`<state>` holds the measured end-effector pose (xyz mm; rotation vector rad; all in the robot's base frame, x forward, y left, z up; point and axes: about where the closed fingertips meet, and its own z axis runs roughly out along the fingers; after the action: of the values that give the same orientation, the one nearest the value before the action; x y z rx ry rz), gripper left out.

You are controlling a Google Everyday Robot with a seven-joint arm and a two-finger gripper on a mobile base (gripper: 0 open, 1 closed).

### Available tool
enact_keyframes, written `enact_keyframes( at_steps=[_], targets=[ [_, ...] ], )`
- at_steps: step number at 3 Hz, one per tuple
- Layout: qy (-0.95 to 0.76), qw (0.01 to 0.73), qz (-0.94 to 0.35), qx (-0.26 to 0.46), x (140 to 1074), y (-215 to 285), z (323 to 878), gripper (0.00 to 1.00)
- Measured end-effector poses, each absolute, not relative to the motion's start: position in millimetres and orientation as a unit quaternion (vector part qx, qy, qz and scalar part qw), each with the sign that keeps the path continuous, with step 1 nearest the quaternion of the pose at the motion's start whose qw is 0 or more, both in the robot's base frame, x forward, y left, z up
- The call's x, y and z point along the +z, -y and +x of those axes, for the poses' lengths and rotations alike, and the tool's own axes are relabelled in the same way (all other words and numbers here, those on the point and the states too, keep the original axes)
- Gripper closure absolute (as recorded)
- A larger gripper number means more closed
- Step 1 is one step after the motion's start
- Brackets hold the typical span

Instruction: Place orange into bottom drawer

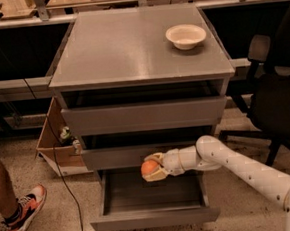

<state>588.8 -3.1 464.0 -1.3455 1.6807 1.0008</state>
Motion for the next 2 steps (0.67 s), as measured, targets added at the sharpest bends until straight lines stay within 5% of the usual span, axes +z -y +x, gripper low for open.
enact_keyframes(
  at_steps=[2],
  targets=[
    [-0.687,0.337,-0.487,0.421,219,-57,547,1.0]
  ],
)
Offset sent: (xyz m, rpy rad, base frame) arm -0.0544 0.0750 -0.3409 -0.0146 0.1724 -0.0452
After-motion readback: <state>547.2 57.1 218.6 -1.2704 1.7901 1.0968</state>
